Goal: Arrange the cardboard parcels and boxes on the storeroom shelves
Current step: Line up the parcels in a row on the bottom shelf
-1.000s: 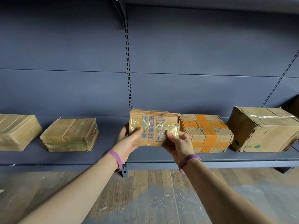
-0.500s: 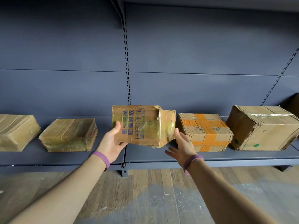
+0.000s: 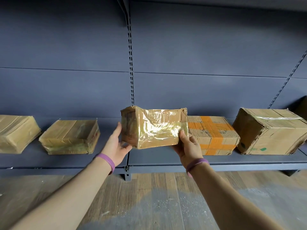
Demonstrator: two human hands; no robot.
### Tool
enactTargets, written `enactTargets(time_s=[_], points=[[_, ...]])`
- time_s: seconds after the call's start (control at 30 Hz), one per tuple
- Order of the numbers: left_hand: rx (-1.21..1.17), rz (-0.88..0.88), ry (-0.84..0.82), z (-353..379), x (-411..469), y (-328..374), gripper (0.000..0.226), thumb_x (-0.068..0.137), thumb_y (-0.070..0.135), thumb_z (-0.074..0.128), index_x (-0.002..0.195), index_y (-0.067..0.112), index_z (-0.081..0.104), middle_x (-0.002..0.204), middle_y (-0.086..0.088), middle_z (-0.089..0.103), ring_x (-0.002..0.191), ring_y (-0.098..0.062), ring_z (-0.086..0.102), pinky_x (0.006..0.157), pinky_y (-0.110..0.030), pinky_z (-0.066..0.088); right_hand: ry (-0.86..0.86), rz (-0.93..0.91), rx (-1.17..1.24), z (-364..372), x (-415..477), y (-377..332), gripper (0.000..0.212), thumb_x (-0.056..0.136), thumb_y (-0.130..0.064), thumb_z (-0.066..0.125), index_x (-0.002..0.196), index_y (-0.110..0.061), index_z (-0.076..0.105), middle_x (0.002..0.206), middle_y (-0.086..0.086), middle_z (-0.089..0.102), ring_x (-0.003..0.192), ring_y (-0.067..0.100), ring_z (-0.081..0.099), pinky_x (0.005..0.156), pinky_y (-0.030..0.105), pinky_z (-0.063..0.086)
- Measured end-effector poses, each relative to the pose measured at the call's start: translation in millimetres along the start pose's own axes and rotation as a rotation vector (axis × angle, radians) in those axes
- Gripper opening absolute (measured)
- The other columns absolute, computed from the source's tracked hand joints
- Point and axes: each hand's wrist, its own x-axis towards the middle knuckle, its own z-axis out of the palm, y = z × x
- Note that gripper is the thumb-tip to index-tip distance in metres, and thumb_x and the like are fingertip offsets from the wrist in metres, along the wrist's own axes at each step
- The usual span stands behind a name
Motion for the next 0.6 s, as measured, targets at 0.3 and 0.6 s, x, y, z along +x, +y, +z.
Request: enactTargets(time_s=[0.3,0.6], points=[[0.244,0.047,-0.056,16.5,-5.9,-7.6,0.065,0.079,0.054,0.069,0.136,0.033,0.045,0.149,0.004,0.044,0.121,-0.039,0.06,0.096,-0.045,0.054,0.058,-0.092,-0.035,6.0,-2.5,8.1,0.016,0.093,-0.007,0.065,0.091,-0.013,0.051,0.09,0.01,0.071,0.076,0.015,0.073,0.06,0.031,0.06],[0.171,0.187,0.085,-1.0,3.6,-3.2,0.041,0.097,0.03,0.062,0.137,0.019,0.055,0.134,-0.006,0.062,0.119,-0.028,0.061,0.108,-0.044,0.047,-0.04,0.032,-0.212,5.0,-8.8,2.0,0.038,0.094,-0.047,0.059,0.111,-0.014,0.059,0.105,0.003,0.068,0.109,0.029,0.066,0.089,0.04,0.057]])
